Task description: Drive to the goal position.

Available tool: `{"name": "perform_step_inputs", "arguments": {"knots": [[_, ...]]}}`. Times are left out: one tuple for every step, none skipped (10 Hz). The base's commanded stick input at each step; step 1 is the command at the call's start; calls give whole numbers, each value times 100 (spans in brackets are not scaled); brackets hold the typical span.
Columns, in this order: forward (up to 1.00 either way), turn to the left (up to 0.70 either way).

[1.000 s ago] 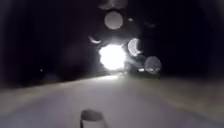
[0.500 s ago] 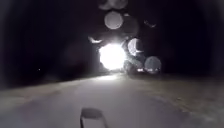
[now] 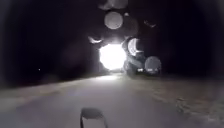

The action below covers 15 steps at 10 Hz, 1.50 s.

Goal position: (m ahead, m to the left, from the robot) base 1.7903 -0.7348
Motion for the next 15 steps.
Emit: {"name": "perform_step_inputs", "arguments": {"knots": [[37, 0], [46, 0], [55, 0], [64, 0], [72, 0], [81, 0], [90, 0], [99, 0], [100, 0], [100, 0], [100, 0], [100, 0], [100, 0], [100, 0], [100, 0]]}}
